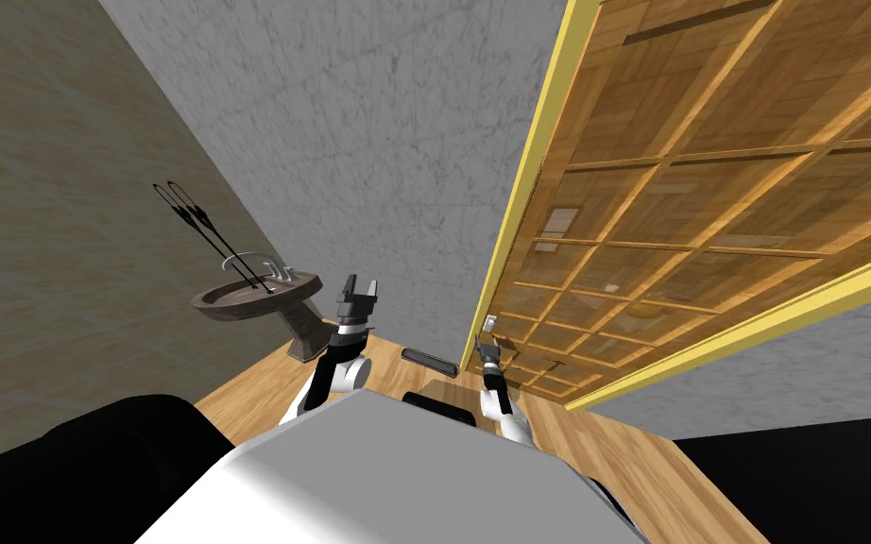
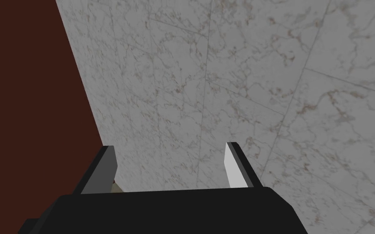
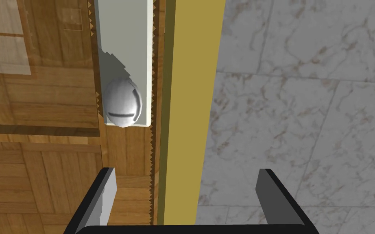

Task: Pull the door open

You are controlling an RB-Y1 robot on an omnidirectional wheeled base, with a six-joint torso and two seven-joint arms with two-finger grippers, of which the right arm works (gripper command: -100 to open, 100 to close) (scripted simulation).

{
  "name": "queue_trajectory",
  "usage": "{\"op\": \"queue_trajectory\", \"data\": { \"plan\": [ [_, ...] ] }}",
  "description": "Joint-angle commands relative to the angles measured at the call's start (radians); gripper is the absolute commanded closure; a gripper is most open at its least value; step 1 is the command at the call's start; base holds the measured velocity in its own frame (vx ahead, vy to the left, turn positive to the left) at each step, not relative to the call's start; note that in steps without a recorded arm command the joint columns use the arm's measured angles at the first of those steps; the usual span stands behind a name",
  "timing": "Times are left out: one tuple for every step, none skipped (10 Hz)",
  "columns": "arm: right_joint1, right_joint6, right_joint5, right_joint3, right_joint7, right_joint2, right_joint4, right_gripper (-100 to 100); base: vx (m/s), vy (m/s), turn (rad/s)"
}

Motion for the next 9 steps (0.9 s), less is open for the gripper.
{"op": "queue_trajectory", "data": {
  "plan": [
    [-0.006, -0.001, -0.015, -0.007, 0.010, 0.013, 0.007, -100, 0.169, -0.112, 0.036],
    [-0.008, -0.001, -0.021, -0.010, 0.015, 0.022, 0.011, -100, 0.193, -0.141, 0.013],
    [-0.010, -0.002, -0.026, -0.012, 0.018, 0.027, 0.013, -100, 0.203, -0.153, 0.004],
    [-0.012, -0.002, -0.032, -0.014, 0.022, 0.035, 0.016, -100, 0.188, -0.138, 0.002],
    [-0.013, -0.002, -0.034, -0.015, 0.023, 0.038, 0.017, -100, 0.187, -0.121, -0.009],
    [-0.014, -0.002, -0.037, -0.017, 0.026, 0.043, 0.019, -100, 0.199, -0.111, -0.025],
    [-0.015, -0.003, -0.039, -0.018, 0.027, 0.047, 0.020, -100, 0.131, -0.082, -0.016],
    [-0.003, -0.005, -0.034, -0.011, 0.026, 0.053, 0.024, -100, 0.020, -0.023, 0.007],
    [-0.003, -0.005, -0.034, -0.011, 0.026, 0.053, 0.024, 100, -0.025, 0.012, 0.003]
  ]
}}
